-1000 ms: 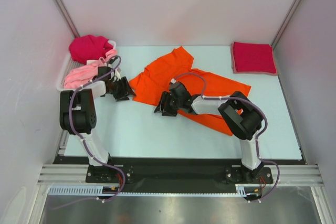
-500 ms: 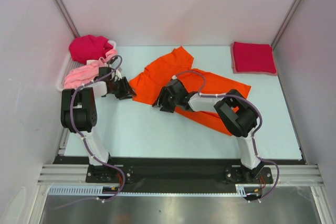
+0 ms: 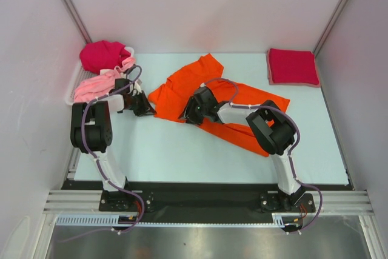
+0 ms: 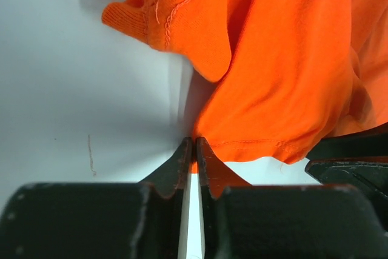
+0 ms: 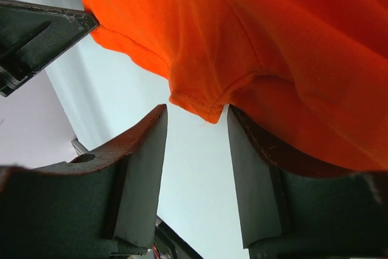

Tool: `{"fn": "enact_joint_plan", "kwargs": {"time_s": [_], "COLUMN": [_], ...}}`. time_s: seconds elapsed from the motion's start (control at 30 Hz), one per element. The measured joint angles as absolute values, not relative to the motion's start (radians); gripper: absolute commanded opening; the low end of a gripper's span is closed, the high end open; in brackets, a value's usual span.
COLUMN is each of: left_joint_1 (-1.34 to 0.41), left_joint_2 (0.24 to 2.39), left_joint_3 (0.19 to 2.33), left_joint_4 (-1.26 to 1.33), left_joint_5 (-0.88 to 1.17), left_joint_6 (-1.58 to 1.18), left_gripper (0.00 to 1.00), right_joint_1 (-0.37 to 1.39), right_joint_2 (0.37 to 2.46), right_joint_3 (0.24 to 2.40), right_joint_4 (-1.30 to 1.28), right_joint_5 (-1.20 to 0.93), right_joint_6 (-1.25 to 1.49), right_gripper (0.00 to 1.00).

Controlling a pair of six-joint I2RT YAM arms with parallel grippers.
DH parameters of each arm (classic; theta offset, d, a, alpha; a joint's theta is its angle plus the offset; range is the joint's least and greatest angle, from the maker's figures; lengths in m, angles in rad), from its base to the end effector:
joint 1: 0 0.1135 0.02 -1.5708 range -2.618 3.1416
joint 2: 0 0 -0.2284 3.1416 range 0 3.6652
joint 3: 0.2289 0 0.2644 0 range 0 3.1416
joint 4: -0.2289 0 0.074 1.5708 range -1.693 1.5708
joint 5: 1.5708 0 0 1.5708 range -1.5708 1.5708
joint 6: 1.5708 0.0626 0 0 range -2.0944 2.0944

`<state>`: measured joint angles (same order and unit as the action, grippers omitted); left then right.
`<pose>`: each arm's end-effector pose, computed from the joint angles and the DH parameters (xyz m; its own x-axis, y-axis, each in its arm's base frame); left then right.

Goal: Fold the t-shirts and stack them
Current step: Fold the tshirt

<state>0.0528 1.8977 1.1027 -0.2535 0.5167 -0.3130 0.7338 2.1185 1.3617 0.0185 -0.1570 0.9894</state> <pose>0.3817 -0.0108 0.0767 -0.8851 -0.3149 -0.3428 -0.0760 0.8243 -0.5610 0.3409 0.3206 0.0839 -0.8990 0.3007 -0.3183 0.0073 0.7370 0.6759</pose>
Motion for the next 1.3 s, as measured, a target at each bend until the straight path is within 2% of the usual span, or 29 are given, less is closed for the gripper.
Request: {"fn": "enact_joint_plan", "kwargs": {"time_s": [0.07, 0.13, 0.2, 0.23, 0.3, 0.33, 0.37, 0.7, 1.1, 1.3], "left_joint_1": [0.053, 0.052, 0.053, 0.053, 0.053, 0.052, 0.052, 0.048, -0.058, -0.081], "left_joint_2": [1.898, 1.898, 1.898, 1.897, 1.889, 1.881, 1.869, 1.737, 1.847, 1.917], "left_joint_3": [1.103, 1.103, 1.103, 1.103, 1.103, 1.103, 1.103, 1.134, 1.233, 1.307], "left_joint_4": [-0.255, -0.257, -0.257, -0.257, -0.262, -0.267, -0.271, -0.148, 0.046, 0.105], "left_joint_5": [0.524, 0.529, 0.532, 0.535, 0.538, 0.54, 0.546, 0.648, 0.68, 0.655], "left_joint_6": [-0.314, -0.314, -0.313, -0.314, -0.317, -0.323, -0.331, -0.511, -0.736, -0.806], "left_gripper": [0.0, 0.0, 0.0, 0.0, 0.0, 0.0, 0.0, 0.0, 0.0, 0.0], "right_joint_1": [0.736, 0.736, 0.736, 0.735, 0.729, 0.727, 0.723, 0.677, 0.511, 0.469], "right_joint_2": [2.119, 2.119, 2.12, 2.123, 2.131, 2.136, 2.141, 2.133, 2.133, 2.215], "right_joint_3": [1.365, 1.367, 1.369, 1.37, 1.37, 1.37, 1.37, 1.37, 1.373, 1.464], "right_joint_4": [0.01, 0.007, 0.004, 0.004, 0.007, 0.008, 0.009, 0.126, 0.272, 0.292], "right_joint_5": [-0.151, -0.15, -0.151, -0.155, -0.17, -0.183, -0.196, -0.403, -0.59, -0.672], "right_joint_6": [0.982, 0.976, 0.971, 0.969, 0.961, 0.96, 0.957, 0.969, 1.04, 1.062], "right_gripper": [0.5, 0.48, 0.42, 0.3, 0.15, 0.04, 0.01, 0.0, 0.01, 0.03]}}
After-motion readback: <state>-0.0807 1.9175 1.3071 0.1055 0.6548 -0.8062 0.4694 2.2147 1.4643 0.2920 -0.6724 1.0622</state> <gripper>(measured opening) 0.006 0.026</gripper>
